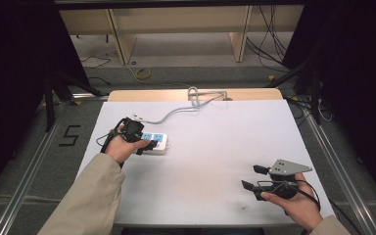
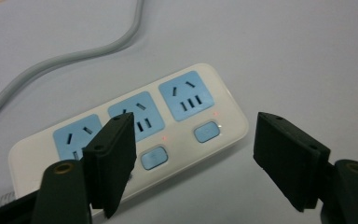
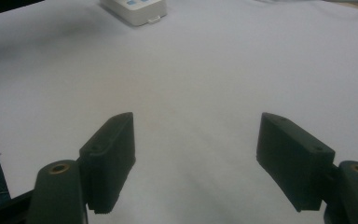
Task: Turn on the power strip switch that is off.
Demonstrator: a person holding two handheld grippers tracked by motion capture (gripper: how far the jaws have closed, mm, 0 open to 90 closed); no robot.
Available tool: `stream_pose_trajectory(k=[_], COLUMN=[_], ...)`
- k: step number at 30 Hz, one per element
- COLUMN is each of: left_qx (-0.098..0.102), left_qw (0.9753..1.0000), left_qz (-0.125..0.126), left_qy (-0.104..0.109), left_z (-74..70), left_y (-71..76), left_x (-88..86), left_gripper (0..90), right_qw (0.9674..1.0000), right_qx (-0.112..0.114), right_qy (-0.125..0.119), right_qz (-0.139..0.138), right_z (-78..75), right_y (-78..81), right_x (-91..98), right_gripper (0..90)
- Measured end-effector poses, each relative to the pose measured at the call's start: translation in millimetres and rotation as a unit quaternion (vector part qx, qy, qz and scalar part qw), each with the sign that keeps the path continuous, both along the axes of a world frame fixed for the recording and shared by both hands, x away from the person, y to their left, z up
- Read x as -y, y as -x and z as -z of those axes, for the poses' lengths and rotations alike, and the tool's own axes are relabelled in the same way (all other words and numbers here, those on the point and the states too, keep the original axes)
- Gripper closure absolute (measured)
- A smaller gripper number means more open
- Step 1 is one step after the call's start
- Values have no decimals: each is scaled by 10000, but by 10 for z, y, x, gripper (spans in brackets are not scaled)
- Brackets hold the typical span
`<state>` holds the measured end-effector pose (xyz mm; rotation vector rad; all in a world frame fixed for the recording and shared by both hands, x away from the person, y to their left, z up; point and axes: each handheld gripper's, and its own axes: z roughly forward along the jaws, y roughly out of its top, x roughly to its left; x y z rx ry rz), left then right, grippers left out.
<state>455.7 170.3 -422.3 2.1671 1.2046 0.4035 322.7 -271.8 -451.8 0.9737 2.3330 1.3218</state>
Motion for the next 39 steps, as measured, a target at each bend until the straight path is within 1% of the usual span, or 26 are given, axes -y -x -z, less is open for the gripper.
stream_pose_trajectory(k=[4,8,13,15,16,22,24,25,28,35,36,39], left_qx=[151,244,375,426,417,541,563,563,602,782,805,876], left_qw=[9998,9994,9989,9986,9986,9977,9975,9974,9970,9954,9951,9943], left_qz=[101,192,248,257,278,362,365,409,449,486,520,538], left_qy=[75,153,146,185,183,199,215,184,192,283,261,285], left_z=[-23,-41,-57,-59,-61,-47,-36,-33,-19,-3,-1,17], left_y=[77,146,220,249,265,362,397,413,470,580,591,633], left_x=[16,12,8,11,10,4,0,-8,-15,-37,-44,-46], left_gripper=[256,245,238,238,238,238,238,237,236,232,231,229], right_qw=[10000,10000,10000,10000,10000,10000,10000,10000,10000,10000,10000,10000], right_qx=[1,0,1,2,3,5,12,13,17,12,13,14], right_qy=[-7,-3,2,0,0,-1,-1,-1,-3,-2,-2,2], right_qz=[1,-3,-10,-5,-6,-9,-12,-12,-11,-11,-11,-17], right_z=[-2,0,-1,-1,-1,-2,-2,-3,-3,-3,-4,-4], right_y=[2,1,2,1,2,2,2,2,2,4,4,6], right_x=[-1,-1,-2,-2,-2,-1,-1,-1,-3,-4,-4,-4], right_gripper=[283,283,283,283,283,283,283,283,282,282,281,281])
